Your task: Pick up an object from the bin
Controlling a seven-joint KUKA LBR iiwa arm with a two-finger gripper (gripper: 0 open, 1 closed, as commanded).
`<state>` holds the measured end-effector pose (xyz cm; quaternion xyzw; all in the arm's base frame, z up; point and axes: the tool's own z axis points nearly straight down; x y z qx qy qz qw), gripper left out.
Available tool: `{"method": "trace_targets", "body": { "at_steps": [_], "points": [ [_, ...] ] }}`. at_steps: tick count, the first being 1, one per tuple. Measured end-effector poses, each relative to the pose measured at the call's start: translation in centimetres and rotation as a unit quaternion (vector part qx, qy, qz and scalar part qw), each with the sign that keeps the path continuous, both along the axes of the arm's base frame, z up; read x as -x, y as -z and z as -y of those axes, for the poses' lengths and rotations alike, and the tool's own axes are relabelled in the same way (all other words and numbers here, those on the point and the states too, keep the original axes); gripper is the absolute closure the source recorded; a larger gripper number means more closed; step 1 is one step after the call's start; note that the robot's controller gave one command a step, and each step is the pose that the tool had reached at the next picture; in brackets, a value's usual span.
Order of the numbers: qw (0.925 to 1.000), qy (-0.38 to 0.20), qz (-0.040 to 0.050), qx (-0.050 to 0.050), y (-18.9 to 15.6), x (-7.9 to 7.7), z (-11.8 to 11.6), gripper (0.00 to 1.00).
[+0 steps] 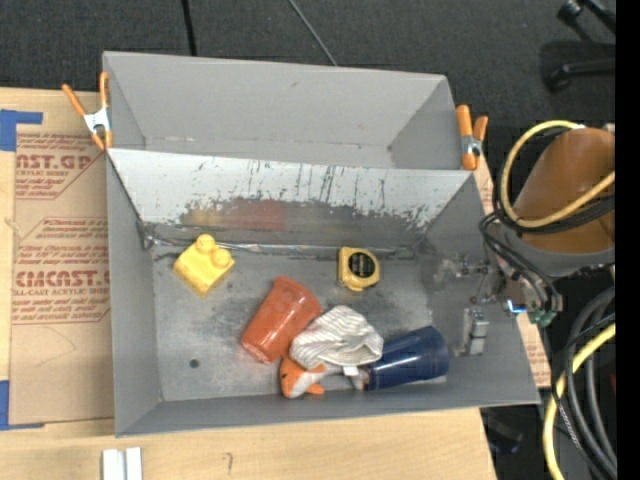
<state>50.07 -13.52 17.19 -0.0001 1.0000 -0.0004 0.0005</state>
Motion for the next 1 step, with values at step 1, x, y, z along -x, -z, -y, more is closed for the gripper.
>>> {"method": "trace_targets", "body": {
  "at_steps": [1],
  "points": [
    [0.9979, -0.064, 0.0008, 0.000, 4.87, 0.78, -5.62, 0.00]
  ]
}}
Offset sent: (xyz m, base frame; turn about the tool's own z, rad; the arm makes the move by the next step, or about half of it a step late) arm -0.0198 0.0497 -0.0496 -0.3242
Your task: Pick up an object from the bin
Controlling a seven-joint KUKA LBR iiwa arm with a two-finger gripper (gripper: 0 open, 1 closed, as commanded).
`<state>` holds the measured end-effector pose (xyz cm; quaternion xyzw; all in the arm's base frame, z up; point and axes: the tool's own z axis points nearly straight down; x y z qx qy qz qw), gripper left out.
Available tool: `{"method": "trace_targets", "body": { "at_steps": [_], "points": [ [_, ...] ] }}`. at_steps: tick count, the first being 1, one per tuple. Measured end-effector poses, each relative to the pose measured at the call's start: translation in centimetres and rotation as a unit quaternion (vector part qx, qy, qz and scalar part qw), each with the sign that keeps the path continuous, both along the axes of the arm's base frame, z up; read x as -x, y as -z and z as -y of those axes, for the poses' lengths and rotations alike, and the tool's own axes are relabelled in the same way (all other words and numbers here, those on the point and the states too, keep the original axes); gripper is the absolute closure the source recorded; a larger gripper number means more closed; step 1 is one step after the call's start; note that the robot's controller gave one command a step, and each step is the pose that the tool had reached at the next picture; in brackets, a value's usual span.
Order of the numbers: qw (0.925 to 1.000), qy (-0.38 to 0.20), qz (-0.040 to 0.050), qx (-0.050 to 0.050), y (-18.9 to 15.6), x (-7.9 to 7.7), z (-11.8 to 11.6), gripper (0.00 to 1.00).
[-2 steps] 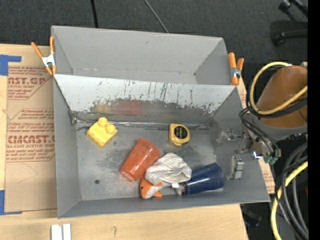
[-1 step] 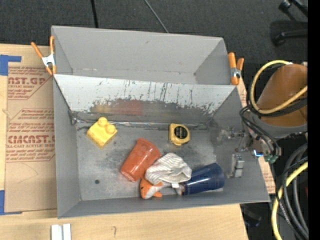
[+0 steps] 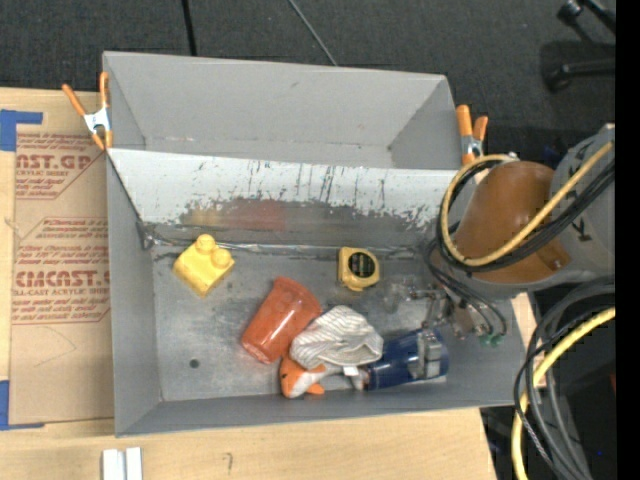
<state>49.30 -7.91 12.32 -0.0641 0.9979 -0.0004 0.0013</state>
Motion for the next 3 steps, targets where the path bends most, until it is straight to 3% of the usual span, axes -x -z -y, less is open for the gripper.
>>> {"method": "trace_targets", "body": {
  "at_steps": [1, 2, 3],
  "points": [
    [0.9992, -0.039, -0.0021, -0.001, 1.9, 0.5, -2.8, 0.00],
    [0.9929, -0.119, -0.0010, 0.000, -0.3, 0.9, 1.6, 0.00],
    [1.0000, 0.007, -0.0002, 0.000, 3.6, 0.6, -3.1, 0.00]
  ]
}}
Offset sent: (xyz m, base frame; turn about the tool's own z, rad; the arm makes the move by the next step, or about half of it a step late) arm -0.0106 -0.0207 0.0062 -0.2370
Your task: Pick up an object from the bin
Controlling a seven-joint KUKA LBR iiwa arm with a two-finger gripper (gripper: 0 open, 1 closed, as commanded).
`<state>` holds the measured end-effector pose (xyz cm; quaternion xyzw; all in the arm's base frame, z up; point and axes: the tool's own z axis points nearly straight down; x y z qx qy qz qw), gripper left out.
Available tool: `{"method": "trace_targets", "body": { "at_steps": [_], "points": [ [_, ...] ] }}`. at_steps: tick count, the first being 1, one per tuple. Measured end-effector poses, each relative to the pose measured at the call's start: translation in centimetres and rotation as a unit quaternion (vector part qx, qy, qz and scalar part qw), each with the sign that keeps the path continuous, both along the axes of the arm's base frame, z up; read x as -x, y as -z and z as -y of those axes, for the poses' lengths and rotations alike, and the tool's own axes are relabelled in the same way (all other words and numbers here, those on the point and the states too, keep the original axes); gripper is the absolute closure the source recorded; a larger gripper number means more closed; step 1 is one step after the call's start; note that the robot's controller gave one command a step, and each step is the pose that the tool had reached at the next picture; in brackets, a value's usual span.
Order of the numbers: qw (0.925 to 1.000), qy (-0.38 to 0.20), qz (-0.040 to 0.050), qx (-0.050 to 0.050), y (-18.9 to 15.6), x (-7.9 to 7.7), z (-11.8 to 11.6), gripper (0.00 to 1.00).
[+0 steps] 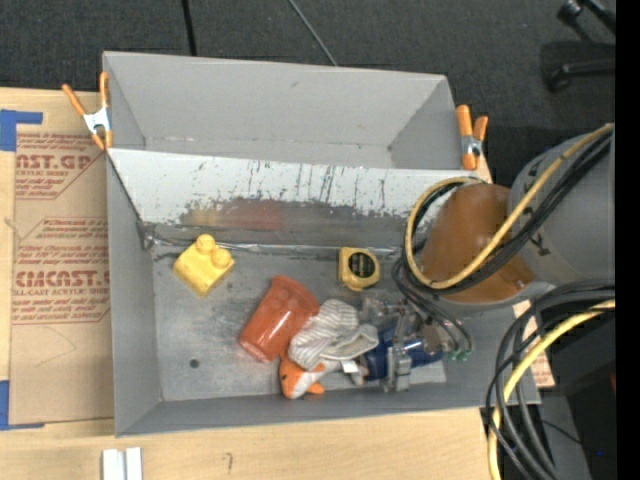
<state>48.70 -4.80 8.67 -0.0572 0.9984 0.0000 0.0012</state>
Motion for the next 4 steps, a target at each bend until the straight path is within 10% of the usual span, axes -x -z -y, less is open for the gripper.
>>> {"method": "trace_targets", "body": {
  "at_steps": [1, 4],
  "points": [
    [0.9972, -0.074, -0.0011, -0.001, 1.7, 0.4, -0.3, 1.00],
    [0.9972, -0.074, -0.0055, -0.001, -0.8, 0.7, -0.4, 1.00]
  ]
}}
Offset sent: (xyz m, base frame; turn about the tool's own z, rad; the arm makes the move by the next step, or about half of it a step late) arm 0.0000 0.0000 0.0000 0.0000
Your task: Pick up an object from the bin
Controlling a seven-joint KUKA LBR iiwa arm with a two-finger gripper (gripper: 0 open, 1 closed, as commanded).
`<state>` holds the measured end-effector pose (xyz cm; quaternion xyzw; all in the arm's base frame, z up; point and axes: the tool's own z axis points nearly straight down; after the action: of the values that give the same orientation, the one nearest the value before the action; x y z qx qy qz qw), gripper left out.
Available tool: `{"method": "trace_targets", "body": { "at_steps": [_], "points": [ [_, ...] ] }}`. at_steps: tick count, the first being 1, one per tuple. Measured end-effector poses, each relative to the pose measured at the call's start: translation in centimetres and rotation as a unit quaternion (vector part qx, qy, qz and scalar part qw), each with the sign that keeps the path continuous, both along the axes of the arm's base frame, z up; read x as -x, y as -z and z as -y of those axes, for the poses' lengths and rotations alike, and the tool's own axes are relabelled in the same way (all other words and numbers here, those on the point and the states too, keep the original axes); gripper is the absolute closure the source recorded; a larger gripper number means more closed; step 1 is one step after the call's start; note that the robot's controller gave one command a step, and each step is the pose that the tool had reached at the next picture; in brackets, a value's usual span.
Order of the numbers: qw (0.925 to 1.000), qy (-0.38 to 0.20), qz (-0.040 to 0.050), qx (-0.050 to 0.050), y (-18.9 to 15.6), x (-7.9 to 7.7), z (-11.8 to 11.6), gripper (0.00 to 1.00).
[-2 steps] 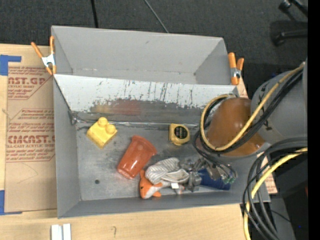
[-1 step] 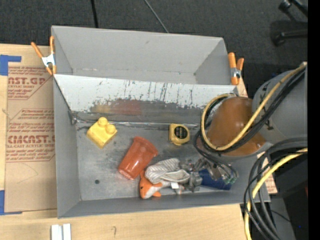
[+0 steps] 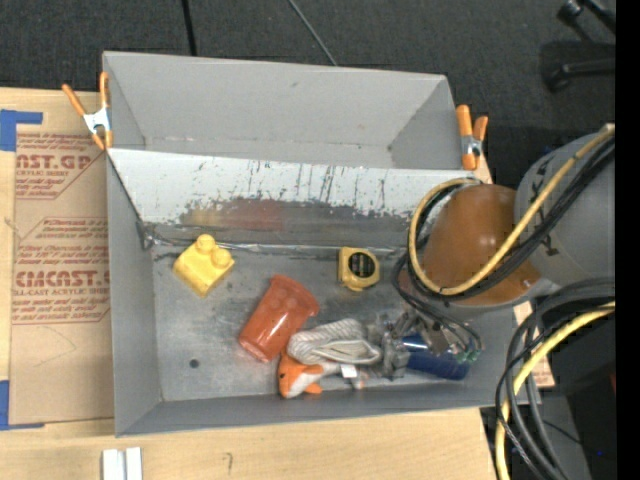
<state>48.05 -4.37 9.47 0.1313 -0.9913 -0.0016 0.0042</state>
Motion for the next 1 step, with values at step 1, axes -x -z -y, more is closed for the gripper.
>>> {"method": "trace_targets", "body": {
  "at_steps": [1],
  "points": [
    [1.0000, 0.000, 0.0046, 0.001, -1.41, -0.23, 0.00, 1.00]
  ]
}}
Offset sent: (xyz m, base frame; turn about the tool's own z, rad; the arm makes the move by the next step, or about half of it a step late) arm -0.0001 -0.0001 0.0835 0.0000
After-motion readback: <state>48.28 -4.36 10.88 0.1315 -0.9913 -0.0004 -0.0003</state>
